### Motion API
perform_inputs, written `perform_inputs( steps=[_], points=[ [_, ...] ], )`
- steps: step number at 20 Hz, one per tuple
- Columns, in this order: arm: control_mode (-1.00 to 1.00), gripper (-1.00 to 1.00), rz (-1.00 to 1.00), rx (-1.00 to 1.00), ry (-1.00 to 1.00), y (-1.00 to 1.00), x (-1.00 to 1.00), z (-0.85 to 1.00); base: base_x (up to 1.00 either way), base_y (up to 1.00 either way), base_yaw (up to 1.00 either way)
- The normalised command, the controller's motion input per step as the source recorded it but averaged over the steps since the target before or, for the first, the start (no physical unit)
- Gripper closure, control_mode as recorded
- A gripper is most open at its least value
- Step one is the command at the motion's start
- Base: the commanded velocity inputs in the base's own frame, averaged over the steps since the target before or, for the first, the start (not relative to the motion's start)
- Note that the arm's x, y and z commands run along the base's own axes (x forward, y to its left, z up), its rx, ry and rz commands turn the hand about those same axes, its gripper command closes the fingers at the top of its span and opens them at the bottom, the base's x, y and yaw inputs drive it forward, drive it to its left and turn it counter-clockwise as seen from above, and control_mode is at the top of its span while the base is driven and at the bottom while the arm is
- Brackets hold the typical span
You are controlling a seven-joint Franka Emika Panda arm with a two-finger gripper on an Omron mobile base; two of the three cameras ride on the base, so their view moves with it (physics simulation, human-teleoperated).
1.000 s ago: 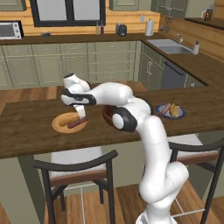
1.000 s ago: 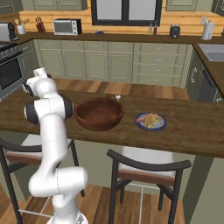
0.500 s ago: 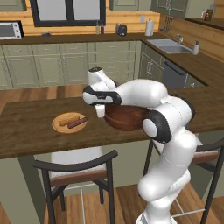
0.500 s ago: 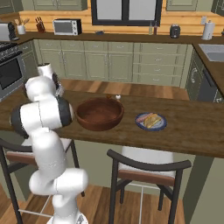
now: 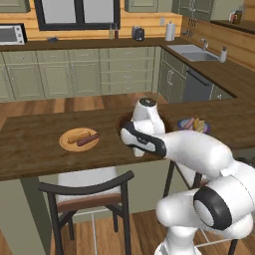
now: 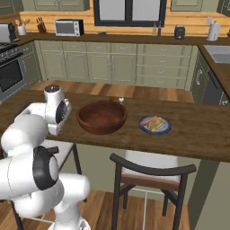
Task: Place one bun and one sausage from the bowl on each plate.
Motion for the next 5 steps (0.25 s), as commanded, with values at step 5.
perform_inputs(
  steps=[5],
  points=[
    [-1.00,-1.00,-0.07,0.04,0.00,-0.01,-1.00,0.11,0.00,0.00,0.00]
  ],
)
